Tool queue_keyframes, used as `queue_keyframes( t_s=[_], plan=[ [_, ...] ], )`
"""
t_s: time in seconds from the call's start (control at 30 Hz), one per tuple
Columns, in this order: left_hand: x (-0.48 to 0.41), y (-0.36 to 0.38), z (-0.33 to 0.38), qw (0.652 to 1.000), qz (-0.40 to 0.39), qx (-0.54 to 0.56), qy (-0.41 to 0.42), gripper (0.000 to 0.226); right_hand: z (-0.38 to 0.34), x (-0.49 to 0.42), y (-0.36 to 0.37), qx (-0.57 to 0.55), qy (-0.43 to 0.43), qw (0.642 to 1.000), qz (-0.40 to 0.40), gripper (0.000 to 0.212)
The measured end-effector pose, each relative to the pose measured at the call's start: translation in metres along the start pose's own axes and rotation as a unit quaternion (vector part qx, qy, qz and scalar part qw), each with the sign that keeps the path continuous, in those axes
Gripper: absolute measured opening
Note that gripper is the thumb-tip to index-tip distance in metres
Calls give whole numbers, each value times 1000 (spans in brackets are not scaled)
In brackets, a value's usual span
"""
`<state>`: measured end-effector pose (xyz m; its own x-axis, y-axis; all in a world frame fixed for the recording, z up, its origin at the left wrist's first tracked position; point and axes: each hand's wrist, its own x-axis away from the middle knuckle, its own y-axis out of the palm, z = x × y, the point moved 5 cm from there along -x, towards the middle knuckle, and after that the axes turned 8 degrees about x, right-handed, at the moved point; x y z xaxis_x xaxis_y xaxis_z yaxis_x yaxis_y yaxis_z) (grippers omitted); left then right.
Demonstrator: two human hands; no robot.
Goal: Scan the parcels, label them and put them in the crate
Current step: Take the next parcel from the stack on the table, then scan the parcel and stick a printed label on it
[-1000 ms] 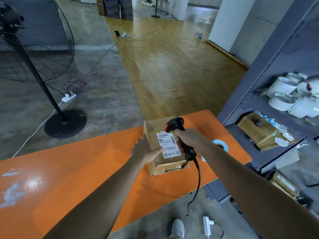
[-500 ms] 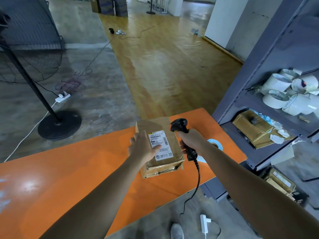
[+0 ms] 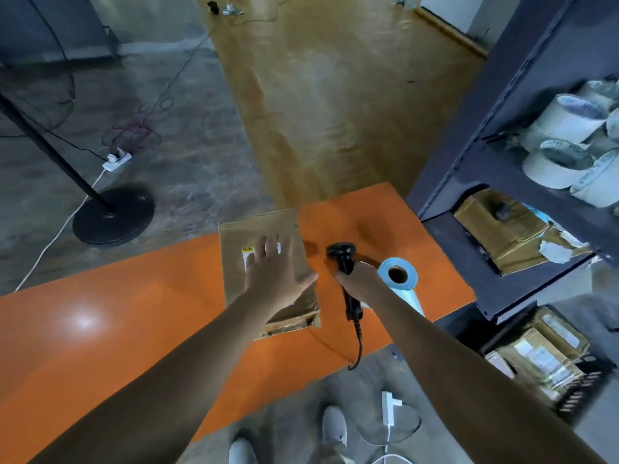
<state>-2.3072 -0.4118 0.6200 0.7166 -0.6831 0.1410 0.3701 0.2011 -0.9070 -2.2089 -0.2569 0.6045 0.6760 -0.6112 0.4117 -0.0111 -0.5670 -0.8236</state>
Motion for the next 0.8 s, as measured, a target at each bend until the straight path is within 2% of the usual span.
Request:
queue_keyframes(
  t_s=[0.03,0.1,0.17,0.23,0.4,0.47,0.57,0.7,0.8],
  plan=[
    [-2,4,3,1000,-4,-11,2,90,11,-3,15,-16,30,998,-55,33],
    [-4,12,10,999,-8,-32,15,91,22,-10,43,-4,24,996,-82,32],
    [-8,17,15,998,-9,-54,29,91,26,-21,50,27,4,996,-89,24],
    [-9,19,14,998,-8,-62,32,91,24,-29,48,11,-7,996,-87,20],
    [-12,26,16,997,-18,-74,25,91,30,-28,58,32,-47,994,-97,19],
    [-12,28,19,997,-20,-73,26,89,35,-26,56,22,-52,995,-83,25],
    [-11,31,29,997,-19,-75,31,88,50,-23,43,-2,-15,1000,-22,28],
    [-10,34,47,996,9,-67,55,83,71,-16,19,124,-6,981,151,31],
    [-10,34,56,996,25,-60,68,78,87,-16,16,175,44,968,174,43]
  ],
)
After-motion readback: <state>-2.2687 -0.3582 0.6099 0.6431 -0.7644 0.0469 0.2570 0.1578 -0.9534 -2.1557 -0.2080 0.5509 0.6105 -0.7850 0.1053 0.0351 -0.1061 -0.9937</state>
